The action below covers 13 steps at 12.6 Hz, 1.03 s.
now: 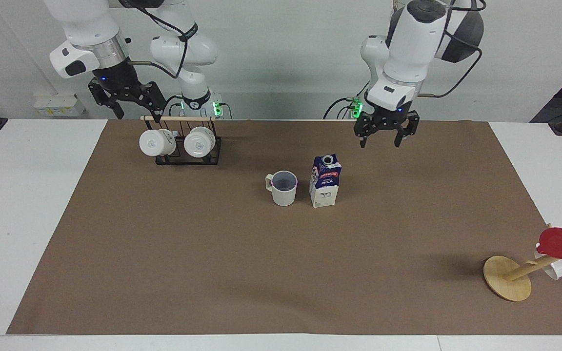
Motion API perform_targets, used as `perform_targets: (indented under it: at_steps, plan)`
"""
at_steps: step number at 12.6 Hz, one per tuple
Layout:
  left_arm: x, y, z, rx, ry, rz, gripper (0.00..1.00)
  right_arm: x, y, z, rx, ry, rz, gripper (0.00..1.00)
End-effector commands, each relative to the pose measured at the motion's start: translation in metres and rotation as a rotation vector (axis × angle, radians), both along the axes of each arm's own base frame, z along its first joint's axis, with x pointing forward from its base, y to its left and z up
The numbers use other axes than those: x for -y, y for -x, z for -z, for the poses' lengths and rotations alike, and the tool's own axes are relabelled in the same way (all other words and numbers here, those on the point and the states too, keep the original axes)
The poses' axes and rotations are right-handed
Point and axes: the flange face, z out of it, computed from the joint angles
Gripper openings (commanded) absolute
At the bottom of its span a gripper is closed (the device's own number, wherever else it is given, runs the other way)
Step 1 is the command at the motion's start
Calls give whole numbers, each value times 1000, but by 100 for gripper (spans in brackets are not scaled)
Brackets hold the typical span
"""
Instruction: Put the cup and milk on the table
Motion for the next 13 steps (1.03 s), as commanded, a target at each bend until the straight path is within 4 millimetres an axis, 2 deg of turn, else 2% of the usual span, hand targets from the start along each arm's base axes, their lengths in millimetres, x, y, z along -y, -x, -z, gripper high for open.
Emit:
perform_targets:
  at_steps: [1, 3, 5, 13]
  plan:
    - [-53, -3, -23, -21, -31, 35, 100, 9, 1, -1, 10, -18, -6, 100]
    - [-94, -8, -35, -39, -28, 48, 100, 8, 1, -1, 10, -20, -10, 100]
    - [-111, -12, -43, -30, 2, 32, 100, 8, 1, -1, 10, -20, -8, 100]
    - [-117, -10, -51, -54, 1, 21, 100, 8, 1, -1, 10, -20, -8, 100]
